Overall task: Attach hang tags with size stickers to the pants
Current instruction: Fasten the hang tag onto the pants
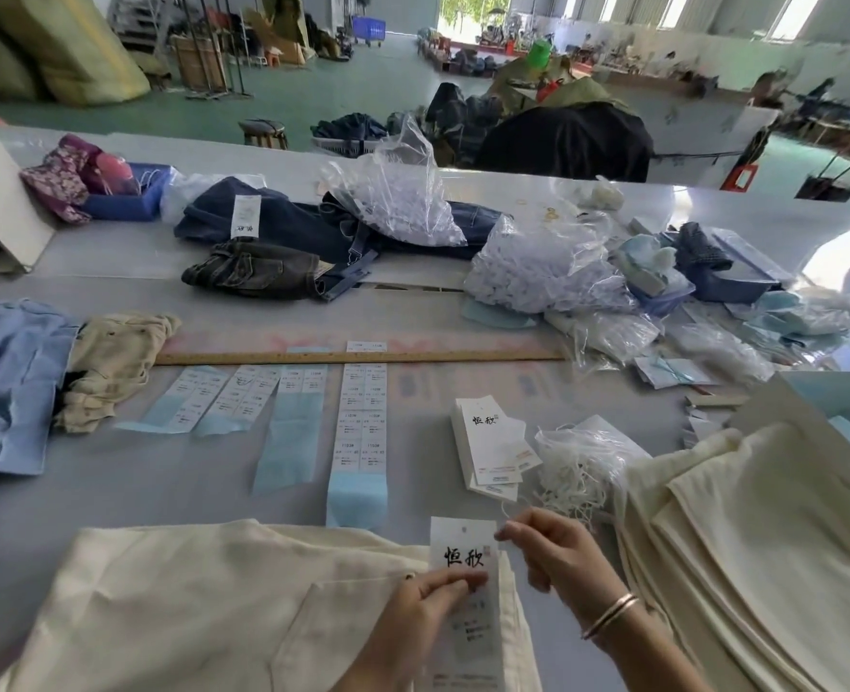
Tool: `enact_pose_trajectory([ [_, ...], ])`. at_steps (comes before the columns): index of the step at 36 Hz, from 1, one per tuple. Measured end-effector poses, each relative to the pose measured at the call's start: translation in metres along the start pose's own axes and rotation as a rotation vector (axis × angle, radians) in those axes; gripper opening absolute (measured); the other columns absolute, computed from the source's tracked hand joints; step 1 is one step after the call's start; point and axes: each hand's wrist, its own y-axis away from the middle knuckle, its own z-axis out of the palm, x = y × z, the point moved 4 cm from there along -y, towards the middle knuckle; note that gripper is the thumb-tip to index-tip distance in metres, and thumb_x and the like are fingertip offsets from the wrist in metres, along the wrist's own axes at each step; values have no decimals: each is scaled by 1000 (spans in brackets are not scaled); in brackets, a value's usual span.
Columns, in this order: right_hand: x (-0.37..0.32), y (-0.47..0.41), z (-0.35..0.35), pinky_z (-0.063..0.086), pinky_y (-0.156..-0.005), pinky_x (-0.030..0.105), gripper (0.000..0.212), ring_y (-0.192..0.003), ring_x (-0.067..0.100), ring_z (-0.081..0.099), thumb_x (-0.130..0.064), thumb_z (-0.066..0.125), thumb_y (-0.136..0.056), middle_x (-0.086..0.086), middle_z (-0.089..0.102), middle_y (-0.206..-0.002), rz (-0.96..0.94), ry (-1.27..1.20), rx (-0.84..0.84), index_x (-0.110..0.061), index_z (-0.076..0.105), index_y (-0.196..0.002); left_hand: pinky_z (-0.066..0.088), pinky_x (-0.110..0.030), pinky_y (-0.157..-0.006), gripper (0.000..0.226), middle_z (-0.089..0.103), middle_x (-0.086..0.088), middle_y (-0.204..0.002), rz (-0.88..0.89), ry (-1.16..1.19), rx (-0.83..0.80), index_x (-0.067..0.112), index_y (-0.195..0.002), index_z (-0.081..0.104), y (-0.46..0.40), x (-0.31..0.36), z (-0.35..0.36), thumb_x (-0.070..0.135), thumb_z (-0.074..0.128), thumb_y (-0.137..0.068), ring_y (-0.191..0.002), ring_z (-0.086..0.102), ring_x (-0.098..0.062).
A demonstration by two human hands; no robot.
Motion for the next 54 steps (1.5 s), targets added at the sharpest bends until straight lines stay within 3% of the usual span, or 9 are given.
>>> enact_pose_trajectory([
  [6,-10,13,27,29,-39,19,19,-37,10,34,-2,55,-91,2,44,-45,44,-17,-83,-2,68,-78,51,-15,-69,22,76,-5,-91,63,-44,-23,6,-88,78,11,4,-4,22,70,-75,-81,69,-11],
  [10,-13,20,39,40,-38,21,31,-38,15,47,10,41,-91,15,62,-62,135,-231,-185,1,70,-87,51,-26,-78,13,74,-12,-91,3,37,-65,9,-78,79,14,3,-8,10,67,-76,-86,68,-21],
  [16,-18,29,50,60,-70,41,31,-77,34,71,18,48,-72,27,70,-94,183,-550,-186,7,72,-87,49,-12,-75,19,72,10,-75,66,-48,-15,17,-85,73,23,-1,-19,2,62,-85,-76,64,-2],
  [24,-22,33,48,56,-65,21,28,-71,14,70,17,63,-76,14,74,-81,-39,-181,28,-8,77,-76,50,-15,-78,32,69,5,-111,129,-76,8,18,-102,71,31,-6,-25,-7,64,-84,-94,67,-1],
  [31,-24,40,55,54,-64,18,18,-65,11,68,5,73,-73,11,74,-75,-69,-42,50,-13,76,-71,43,-4,-81,26,65,18,-102,246,-213,130,35,-94,70,32,4,-27,18,79,-76,-91,60,14],
  [37,-24,46,47,47,-59,19,18,-57,10,57,-1,75,-75,4,67,-60,-162,181,125,-12,71,-62,49,-14,-73,6,75,9,-86,245,-79,97,34,-77,79,37,7,-25,35,75,-72,-82,69,-1],
  [41,-27,53,35,36,-77,21,27,-82,7,47,-8,78,-73,-3,54,-83,-324,554,188,-23,63,-56,52,-18,-80,21,75,5,-92,281,-143,69,28,-83,80,37,6,-29,42,70,-71,-90,69,-6],
  [45,-18,54,35,35,-90,32,36,-94,8,46,-13,70,-79,-12,56,-85,-205,753,-7,-36,53,-58,51,-20,-80,10,75,3,-90,285,-340,17,25,-88,79,34,0,-32,31,72,-83,-86,67,-4],
  [54,20,56,55,43,-54,23,14,-51,18,57,-16,60,-90,2,60,-52,178,207,-189,-6,54,-83,47,-24,-73,26,69,-1,-80,316,-763,-69,38,-96,72,31,-6,-30,55,56,-85,-78,64,-8],
])
